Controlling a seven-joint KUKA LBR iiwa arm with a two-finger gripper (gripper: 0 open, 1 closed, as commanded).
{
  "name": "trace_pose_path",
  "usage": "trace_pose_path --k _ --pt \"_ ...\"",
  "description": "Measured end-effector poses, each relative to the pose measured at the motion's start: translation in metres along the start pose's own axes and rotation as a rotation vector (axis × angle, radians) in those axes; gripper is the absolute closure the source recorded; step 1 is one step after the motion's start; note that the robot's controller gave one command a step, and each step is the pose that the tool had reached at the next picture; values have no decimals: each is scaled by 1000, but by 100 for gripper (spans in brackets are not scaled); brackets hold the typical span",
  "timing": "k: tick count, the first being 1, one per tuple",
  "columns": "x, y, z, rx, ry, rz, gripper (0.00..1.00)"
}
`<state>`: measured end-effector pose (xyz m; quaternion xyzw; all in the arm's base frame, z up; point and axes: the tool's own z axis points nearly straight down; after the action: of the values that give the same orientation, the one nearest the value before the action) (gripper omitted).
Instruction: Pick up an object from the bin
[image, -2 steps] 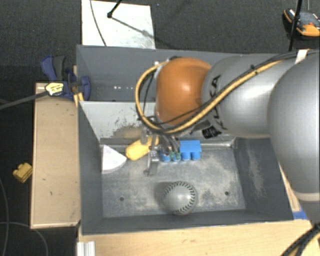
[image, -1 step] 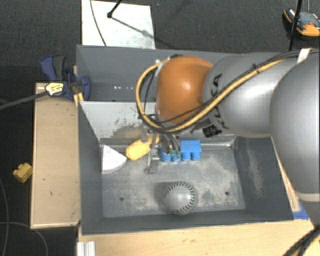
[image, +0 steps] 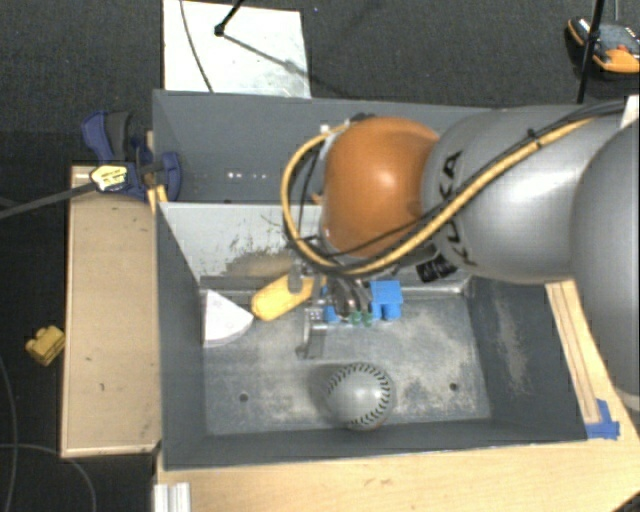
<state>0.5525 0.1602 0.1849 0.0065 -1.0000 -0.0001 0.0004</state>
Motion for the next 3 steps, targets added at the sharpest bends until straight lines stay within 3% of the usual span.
trace_pose_path --k 1,2,3 --pt "4 0 -5 0 0 -9 0" --pt "11 -12 22 -2 -10 -102 0" --pt "16 -81 51 1 1 418 100"
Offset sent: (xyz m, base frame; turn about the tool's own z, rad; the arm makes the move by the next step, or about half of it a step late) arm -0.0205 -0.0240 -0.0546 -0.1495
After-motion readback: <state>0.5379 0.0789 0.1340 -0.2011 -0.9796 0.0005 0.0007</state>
